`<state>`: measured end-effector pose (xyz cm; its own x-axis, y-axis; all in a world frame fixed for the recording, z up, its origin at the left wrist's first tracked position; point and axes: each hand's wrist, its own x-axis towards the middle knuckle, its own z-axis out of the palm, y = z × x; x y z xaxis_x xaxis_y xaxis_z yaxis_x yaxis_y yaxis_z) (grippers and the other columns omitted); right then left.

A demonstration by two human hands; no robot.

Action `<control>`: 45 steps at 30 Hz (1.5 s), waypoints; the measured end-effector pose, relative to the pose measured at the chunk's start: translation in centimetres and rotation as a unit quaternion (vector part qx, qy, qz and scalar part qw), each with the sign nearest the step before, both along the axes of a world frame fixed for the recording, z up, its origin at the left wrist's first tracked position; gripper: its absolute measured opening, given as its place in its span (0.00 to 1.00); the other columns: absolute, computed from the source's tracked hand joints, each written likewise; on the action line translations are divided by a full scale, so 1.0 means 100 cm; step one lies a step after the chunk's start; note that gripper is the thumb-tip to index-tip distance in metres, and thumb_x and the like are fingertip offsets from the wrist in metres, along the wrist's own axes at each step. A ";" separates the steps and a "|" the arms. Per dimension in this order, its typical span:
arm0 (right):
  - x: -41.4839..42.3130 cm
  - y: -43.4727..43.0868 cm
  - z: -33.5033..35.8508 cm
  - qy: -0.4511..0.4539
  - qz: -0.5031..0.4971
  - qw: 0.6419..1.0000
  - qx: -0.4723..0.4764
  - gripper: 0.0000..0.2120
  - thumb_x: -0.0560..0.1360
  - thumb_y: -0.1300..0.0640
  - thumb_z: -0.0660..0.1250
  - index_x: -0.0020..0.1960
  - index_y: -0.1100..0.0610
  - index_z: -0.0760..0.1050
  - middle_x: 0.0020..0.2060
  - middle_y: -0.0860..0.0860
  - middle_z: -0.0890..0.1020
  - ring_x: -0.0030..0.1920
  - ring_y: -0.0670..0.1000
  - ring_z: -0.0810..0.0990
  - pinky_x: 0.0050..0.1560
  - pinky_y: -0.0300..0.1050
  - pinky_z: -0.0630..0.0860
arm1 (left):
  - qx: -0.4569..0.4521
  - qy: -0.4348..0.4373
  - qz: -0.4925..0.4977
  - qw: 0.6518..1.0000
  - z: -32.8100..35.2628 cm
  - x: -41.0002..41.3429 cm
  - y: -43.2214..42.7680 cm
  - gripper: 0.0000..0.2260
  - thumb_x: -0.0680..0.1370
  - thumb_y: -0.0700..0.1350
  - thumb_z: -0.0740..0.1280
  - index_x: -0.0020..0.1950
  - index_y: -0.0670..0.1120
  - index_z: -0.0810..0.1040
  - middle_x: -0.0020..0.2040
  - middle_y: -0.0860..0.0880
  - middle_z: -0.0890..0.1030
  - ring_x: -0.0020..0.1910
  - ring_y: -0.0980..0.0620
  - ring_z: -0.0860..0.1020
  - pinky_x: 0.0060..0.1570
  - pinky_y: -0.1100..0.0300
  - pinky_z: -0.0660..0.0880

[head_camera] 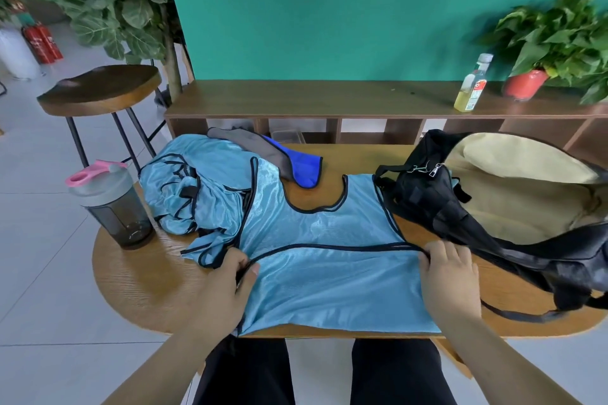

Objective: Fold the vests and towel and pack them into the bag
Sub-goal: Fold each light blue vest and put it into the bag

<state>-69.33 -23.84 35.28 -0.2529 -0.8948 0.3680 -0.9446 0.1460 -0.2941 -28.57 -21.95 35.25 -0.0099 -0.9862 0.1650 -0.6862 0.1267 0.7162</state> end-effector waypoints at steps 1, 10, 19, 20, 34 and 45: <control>0.003 0.002 0.003 0.041 0.028 0.998 -0.027 0.03 0.82 0.57 0.67 0.54 0.56 0.77 0.51 0.53 0.80 0.56 0.58 0.73 0.53 0.57 0.74 | -0.003 -0.006 0.008 1.000 0.002 -0.001 -0.001 0.11 0.84 0.59 0.61 0.48 0.55 0.66 0.31 0.50 0.73 0.27 0.52 0.72 0.28 0.57 0.69; 0.029 -0.005 0.009 -0.117 0.101 0.980 0.124 0.01 0.86 0.52 0.60 0.56 0.49 0.69 0.38 0.46 0.79 0.35 0.48 0.79 0.31 0.47 0.72 | 0.031 -0.064 0.090 0.993 -0.006 -0.014 -0.002 0.12 0.82 0.61 0.63 0.60 0.60 0.65 0.32 0.53 0.79 0.29 0.55 0.79 0.34 0.49 0.80; 0.030 0.004 0.035 -0.112 0.019 0.988 0.101 0.05 0.87 0.50 0.56 0.55 0.50 0.65 0.34 0.52 0.78 0.35 0.56 0.76 0.36 0.54 0.78 | -0.027 0.040 0.117 0.992 0.031 -0.015 -0.004 0.02 0.85 0.50 0.65 0.55 0.57 0.77 0.42 0.59 0.81 0.42 0.65 0.78 0.39 0.71 0.70; 0.030 0.004 0.039 -0.112 0.014 0.990 0.085 0.04 0.87 0.50 0.56 0.56 0.50 0.65 0.33 0.52 0.78 0.34 0.57 0.76 0.35 0.54 0.77 | -0.037 0.079 0.128 0.988 0.040 -0.019 -0.004 0.02 0.85 0.50 0.65 0.55 0.56 0.77 0.44 0.58 0.82 0.44 0.65 0.78 0.40 0.71 0.70; 0.040 0.015 0.022 -0.158 -0.011 0.974 0.162 0.03 0.86 0.54 0.59 0.58 0.53 0.67 0.33 0.51 0.81 0.32 0.53 0.81 0.28 0.47 0.73 | 0.039 -0.085 0.111 0.989 0.008 -0.036 0.010 0.05 0.84 0.48 0.66 0.52 0.49 0.72 0.33 0.52 0.76 0.30 0.54 0.74 0.29 0.55 0.68; 0.015 0.058 0.022 -0.124 0.014 0.967 0.220 0.03 0.85 0.52 0.63 0.52 0.49 0.71 0.33 0.47 0.82 0.31 0.47 0.82 0.33 0.46 0.81 | 0.159 0.034 0.030 0.986 0.020 -0.016 0.052 0.15 0.85 0.49 0.65 0.41 0.45 0.70 0.30 0.59 0.74 0.29 0.58 0.71 0.32 0.64 0.68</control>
